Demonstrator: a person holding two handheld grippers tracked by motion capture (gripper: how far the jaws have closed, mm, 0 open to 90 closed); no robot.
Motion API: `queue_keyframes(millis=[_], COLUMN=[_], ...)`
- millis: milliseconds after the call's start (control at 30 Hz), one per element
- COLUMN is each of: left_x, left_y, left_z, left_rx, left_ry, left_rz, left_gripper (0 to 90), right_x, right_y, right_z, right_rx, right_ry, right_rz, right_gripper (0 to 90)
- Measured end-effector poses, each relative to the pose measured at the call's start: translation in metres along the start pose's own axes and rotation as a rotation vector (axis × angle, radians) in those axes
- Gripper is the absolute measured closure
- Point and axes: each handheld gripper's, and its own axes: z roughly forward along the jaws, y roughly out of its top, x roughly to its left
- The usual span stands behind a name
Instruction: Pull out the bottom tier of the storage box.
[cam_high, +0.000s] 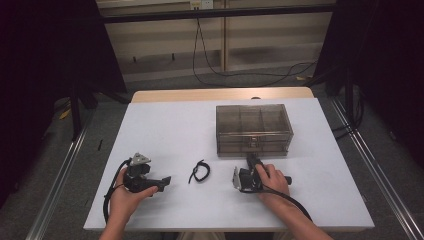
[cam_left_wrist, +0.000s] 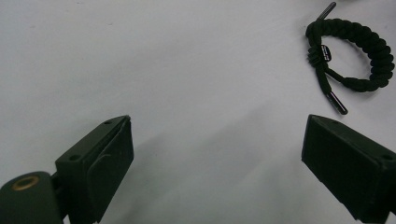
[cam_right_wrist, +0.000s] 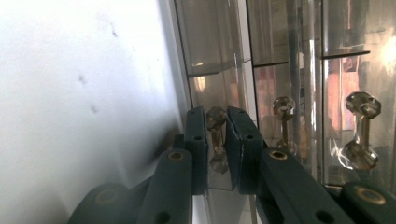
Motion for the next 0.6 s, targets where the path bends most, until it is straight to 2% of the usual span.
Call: queue_keyframes(millis=[200, 233, 267, 300, 333, 433, 500, 533, 600], left_x=[-0.001, -0.002, -0.002, -0.002, -0.002, -0.003, -0.004, -0.005, -0.005], left_y=[0.001, 0.001, 0.001, 0.001, 0.001, 0.001, 0.001, 0.001, 0.001], left_z=[-0.001, -0.001, -0.001, -0.001, -0.001, -0.001, -0.002, -0.001, -0.002], left_rx=[0.002, 0.005, 0.005, 0.003, 0.003, -0.002, -0.003, -0.006, 0.002], left_ry=[0.002, -0.004, -0.004, 0.000, 0.001, -0.003, -0.004, -0.004, -0.003], left_rz=[0.006, 0.005, 0.005, 0.007, 0.007, 0.003, 0.012, 0.005, 0.016], left_gripper=[9.1, 9.1, 9.1, 9.1, 9.1, 9.1, 9.1, 9.1, 9.1], right_x=[0.000, 0.001, 0.001, -0.002, -0.002, 0.000, -0.003, -0.004, -0.007], right_y=[0.001, 0.001, 0.001, 0.004, 0.006, 0.005, 0.003, 0.002, -0.002], right_z=[-0.004, -0.007, -0.007, -0.011, -0.011, -0.013, -0.014, -0.015, -0.016], right_rx=[0.001, -0.008, -0.008, -0.034, -0.024, -0.028, -0.038, -0.037, -0.037], right_ry=[0.006, -0.003, -0.003, 0.024, 0.039, 0.042, 0.040, 0.055, 0.053], right_rz=[0.000, 0.001, 0.001, -0.001, -0.016, -0.011, 0.016, 0.035, 0.061], right_gripper=[79.7, 90.0, 90.0, 90.0, 90.0, 90.0, 88.2, 85.5, 81.0])
